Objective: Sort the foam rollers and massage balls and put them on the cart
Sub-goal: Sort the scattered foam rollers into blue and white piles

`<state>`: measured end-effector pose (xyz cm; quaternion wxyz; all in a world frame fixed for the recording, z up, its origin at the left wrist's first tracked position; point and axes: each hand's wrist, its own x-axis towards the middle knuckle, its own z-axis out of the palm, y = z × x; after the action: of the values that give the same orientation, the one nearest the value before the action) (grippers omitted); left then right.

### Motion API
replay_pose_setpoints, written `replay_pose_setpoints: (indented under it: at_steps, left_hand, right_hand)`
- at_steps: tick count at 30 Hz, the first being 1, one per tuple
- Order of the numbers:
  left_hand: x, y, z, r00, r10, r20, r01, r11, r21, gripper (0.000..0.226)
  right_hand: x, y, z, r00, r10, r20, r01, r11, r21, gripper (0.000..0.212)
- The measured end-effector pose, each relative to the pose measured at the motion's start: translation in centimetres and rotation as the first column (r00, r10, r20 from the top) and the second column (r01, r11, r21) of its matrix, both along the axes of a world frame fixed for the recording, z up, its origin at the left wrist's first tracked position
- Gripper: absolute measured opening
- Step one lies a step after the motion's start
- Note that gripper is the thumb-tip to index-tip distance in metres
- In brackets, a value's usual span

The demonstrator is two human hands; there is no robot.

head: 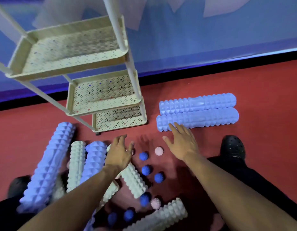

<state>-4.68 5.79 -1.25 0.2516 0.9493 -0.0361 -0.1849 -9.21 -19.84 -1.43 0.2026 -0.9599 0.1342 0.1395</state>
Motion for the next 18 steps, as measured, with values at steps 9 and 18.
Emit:
replay_pose_setpoints:
  at_steps: [9,18]
  left_hand:
    - [-5.9,17.2,2.9,0.953,0.288,-0.096,-0.280,0.956,0.092,0.067]
    - [-5.1,29.8,1.7,0.914,0.404,-0.045,-0.376,0.882,0.282,0.071]
  right_hand:
    - [-2.8,15.7,5.5,0.985,0.172,-0.016,-0.171,0.984,0.049,0.068]
    - [-2.8,25.1,5.0,0.951,0.306,-0.053,-0.306,0.952,0.012,0.069]
